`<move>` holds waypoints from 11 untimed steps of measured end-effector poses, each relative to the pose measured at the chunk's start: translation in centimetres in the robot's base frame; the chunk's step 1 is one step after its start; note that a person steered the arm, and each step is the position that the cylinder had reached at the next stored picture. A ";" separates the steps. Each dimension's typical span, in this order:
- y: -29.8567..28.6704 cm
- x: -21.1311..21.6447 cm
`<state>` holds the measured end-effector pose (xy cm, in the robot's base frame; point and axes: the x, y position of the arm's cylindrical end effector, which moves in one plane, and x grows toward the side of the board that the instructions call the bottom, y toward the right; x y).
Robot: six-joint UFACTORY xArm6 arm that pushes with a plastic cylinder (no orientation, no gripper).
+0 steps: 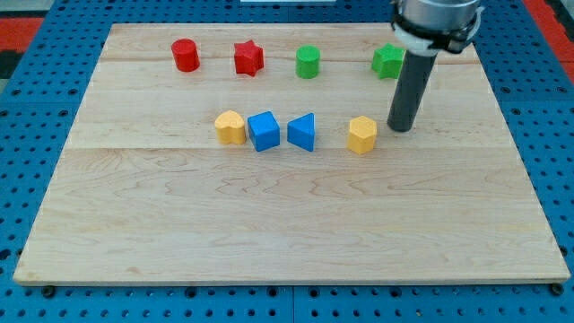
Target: Push blue cube to the bottom right of the yellow heart
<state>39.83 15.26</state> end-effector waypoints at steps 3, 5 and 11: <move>-11.7 -2.0; -15.5 -1.5; -9.7 -1.9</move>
